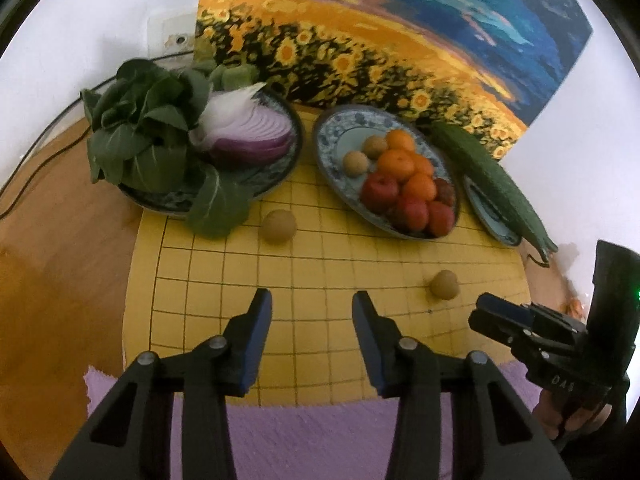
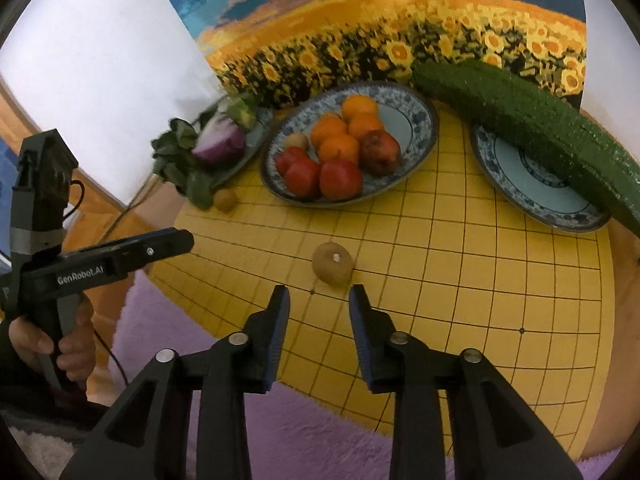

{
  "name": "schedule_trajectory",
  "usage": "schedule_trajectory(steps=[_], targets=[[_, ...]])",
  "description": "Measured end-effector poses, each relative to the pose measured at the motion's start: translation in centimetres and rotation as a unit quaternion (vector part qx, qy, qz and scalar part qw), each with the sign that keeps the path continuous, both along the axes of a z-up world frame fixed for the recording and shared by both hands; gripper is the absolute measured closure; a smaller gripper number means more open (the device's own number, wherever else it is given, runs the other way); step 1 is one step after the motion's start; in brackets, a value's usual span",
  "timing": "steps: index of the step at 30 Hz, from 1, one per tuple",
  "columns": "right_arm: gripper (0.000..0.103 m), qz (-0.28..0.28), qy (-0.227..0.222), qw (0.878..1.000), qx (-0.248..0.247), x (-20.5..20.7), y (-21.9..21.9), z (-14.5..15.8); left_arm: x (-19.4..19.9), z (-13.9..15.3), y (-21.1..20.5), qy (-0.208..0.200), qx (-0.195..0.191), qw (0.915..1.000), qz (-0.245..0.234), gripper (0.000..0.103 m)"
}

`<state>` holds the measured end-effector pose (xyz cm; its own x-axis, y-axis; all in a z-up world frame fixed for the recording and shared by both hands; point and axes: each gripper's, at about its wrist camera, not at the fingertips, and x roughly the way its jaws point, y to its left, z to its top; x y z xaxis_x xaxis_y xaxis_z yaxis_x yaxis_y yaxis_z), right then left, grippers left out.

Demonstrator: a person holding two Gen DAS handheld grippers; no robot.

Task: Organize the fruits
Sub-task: 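Move both open tools toward the two brown potatoes on the board, then close the right tool on a brown potato while the left tool grasps the other potato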

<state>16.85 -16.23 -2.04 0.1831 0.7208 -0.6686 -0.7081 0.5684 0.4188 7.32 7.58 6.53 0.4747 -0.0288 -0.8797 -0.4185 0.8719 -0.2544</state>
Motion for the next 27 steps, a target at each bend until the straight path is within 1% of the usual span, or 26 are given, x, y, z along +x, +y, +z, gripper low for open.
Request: schedule_trajectory(steps=[4,7,9,10,14,19,22,25,27], targets=[[0.07,0.0,0.0,1.0,-0.014,0.5,0.7,-0.6,0.7,-1.0,1.0,0.004,-0.002,1.0,0.008,0.059],[0.07,0.005,-0.008,1.0,-0.025,0.8,1.2,-0.7,1.3,-1.9,1.6,0.008,-0.001,0.9999,0.014,0.059],[0.07,0.009,-0.02,0.999,-0.033,0.7,1.6,-0.7,1.7,-2.4,1.9,0.012,0.002,0.9998,0.017,0.066],[0.07,0.013,-0.029,0.999,-0.038,0.7,1.9,-0.7,1.8,-2.7,2.0,0.012,0.001,0.9998,0.018,0.067],[0.07,0.026,-0.059,0.997,-0.052,0.5,2.8,-0.7,2.5,-2.8,2.3,-0.002,0.013,0.9997,0.018,0.068],[0.07,0.035,-0.077,0.995,-0.06,0.5,3.5,-1.1,3.2,-3.0,2.1,-0.012,0.017,0.9996,0.018,0.068],[0.07,0.039,-0.081,0.994,-0.06,0.6,3.7,-1.1,3.1,-3.1,2.5,-0.019,0.012,0.999,0.04,0.068],[0.073,0.042,-0.086,0.994,-0.06,0.6,3.7,-1.1,3.2,-3.1,2.6,-0.024,0.015,0.9982,0.053,0.068],[0.075,0.043,-0.086,0.994,-0.059,0.7,3.8,-1.1,3.4,-3.2,2.5,-0.022,0.024,0.998,0.055,0.075]])
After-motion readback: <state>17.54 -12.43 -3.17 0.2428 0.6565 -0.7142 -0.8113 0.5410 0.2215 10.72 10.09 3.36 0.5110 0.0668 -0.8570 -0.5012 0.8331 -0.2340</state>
